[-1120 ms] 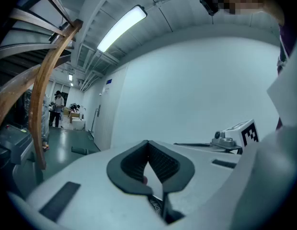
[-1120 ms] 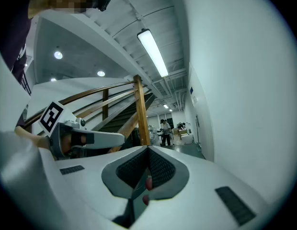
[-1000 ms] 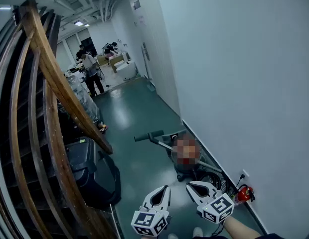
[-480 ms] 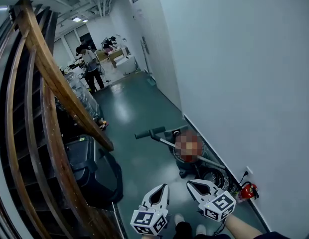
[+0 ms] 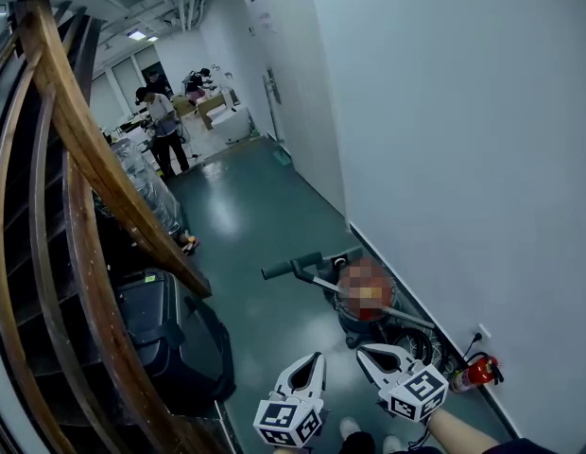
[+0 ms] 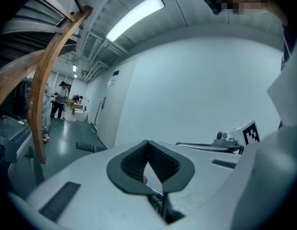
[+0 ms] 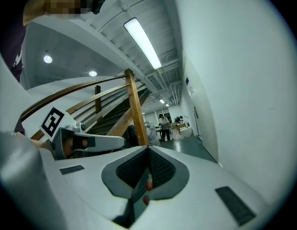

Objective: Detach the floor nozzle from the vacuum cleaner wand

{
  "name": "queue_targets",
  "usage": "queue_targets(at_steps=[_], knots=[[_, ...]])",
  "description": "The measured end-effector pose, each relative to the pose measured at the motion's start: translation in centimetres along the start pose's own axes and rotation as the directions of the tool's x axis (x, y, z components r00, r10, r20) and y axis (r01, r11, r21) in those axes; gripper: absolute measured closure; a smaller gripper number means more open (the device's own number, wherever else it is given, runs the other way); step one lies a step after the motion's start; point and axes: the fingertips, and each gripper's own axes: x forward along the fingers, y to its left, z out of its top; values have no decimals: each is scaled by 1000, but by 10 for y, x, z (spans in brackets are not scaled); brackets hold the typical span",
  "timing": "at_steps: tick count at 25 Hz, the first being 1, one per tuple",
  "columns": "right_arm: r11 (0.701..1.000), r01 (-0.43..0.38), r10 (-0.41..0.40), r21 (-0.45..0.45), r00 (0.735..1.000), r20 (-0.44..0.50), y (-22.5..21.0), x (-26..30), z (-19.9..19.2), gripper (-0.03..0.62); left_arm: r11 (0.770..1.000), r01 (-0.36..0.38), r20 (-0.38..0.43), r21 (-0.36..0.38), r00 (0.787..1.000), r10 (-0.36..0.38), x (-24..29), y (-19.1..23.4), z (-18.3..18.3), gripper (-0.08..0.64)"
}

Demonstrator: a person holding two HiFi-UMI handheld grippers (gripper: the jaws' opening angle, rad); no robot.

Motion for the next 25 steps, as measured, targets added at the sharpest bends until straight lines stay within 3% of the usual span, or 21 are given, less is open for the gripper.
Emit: queue_targets(at_steps=[8,25], knots=[[999,44,-44,2,998,-36,-3,47,-4,575,999,32,-19,-25,999,-32,17,54,6,557],[997,79,-79,5,996,-48,-40,99,-3,575,998,55,-43,-35,997,-56,60,98,12,557]])
